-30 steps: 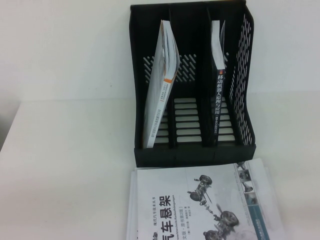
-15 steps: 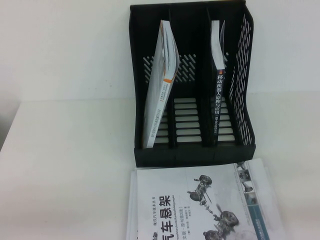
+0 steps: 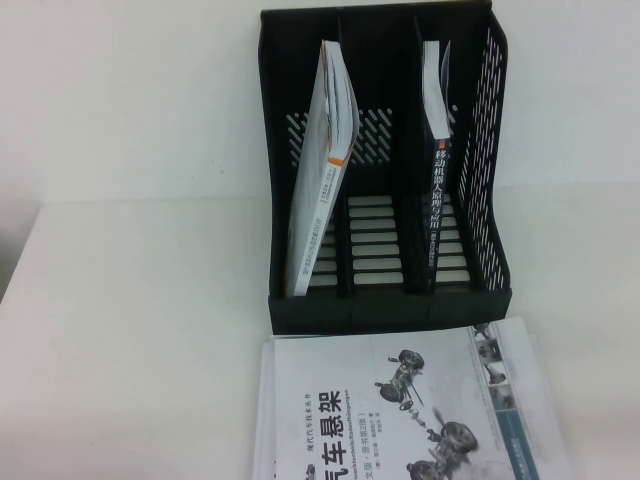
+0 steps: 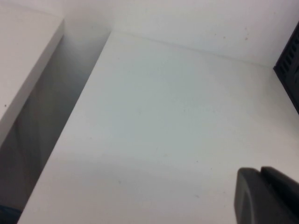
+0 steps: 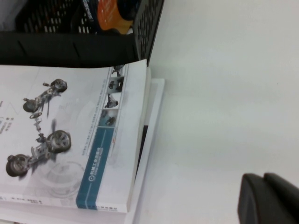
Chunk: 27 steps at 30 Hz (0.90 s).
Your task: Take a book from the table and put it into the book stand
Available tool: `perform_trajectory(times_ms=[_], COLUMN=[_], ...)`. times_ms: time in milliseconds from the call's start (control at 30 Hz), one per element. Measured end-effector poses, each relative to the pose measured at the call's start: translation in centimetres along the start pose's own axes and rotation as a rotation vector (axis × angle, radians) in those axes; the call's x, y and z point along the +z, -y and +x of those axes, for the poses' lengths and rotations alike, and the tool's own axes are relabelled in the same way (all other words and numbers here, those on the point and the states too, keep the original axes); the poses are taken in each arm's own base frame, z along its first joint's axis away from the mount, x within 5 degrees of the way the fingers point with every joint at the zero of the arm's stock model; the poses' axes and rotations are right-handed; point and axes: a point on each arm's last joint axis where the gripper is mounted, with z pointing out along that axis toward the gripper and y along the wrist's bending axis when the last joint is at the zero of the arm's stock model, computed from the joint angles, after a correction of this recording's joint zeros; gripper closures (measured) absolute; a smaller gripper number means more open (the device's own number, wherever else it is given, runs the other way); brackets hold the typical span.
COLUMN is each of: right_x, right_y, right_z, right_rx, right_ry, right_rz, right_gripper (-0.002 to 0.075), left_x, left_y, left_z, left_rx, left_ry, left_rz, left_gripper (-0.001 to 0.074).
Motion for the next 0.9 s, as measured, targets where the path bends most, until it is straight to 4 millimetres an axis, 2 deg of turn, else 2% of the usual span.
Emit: perform_trajectory(times_ms=[900], right_x=[0.00], right_y=[0.00], right_z=[0.00], right_rx=[0.000], right_ry=[0.000], right_rz=[0.000], right_gripper=[0.0729], left_x=[0.00], left_y=[0.00], left_z=[0.00], left_rx=[0.041], left_ry=[0.000], left_rz=[0.000], left_gripper=[0.0737])
